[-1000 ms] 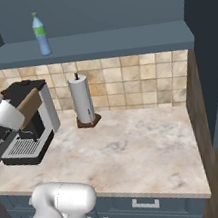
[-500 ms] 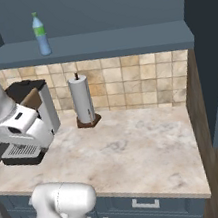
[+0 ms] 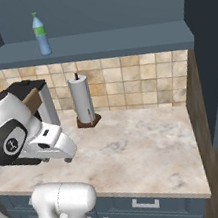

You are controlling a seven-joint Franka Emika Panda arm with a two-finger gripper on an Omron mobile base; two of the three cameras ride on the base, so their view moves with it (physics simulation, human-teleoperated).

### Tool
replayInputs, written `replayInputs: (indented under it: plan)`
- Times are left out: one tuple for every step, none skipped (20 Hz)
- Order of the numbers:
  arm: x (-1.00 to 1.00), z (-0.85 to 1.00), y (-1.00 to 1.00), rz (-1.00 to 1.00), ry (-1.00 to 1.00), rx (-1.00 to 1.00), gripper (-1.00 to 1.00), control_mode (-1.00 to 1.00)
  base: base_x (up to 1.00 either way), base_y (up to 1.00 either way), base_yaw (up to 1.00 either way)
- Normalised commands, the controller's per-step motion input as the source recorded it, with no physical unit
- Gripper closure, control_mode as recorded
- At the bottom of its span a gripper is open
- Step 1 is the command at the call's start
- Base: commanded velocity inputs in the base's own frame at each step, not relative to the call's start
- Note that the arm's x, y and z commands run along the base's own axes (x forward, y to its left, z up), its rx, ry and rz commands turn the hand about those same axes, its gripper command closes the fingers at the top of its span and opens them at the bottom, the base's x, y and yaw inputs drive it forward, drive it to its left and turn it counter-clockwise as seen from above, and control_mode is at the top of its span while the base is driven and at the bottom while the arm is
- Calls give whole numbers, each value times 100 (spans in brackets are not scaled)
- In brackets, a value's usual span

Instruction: Pick the bottled water, beer from the counter and place them in the open cabinet.

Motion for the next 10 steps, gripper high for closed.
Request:
replayInputs:
  plan:
    - [19, -21, 0, 9, 12, 0, -100, -100, 0, 0, 0]
    - [0, -12, 0, 7, 10, 0, -100, -100, 0, 0, 0]
    - [0, -6, 0, 5, 9, 0, -100, -100, 0, 0, 0]
    - [0, 0, 0, 0, 5, 0, -100, -100, 0, 0, 0]
    - [0, 0, 0, 0, 4, 0, -100, -100, 0, 0, 0]
    - [0, 0, 0, 0, 1, 0, -100, -100, 0, 0, 0]
    - [0, 0, 0, 0, 0, 0, -100, -100, 0, 0, 0]
    - [0, 0, 0, 0, 0, 0, -100, -100, 0, 0, 0]
    - [0, 0, 0, 0, 0, 0, -100, -100, 0, 0, 0]
    - [0, 0, 0, 0, 0, 0, -100, -100, 0, 0, 0]
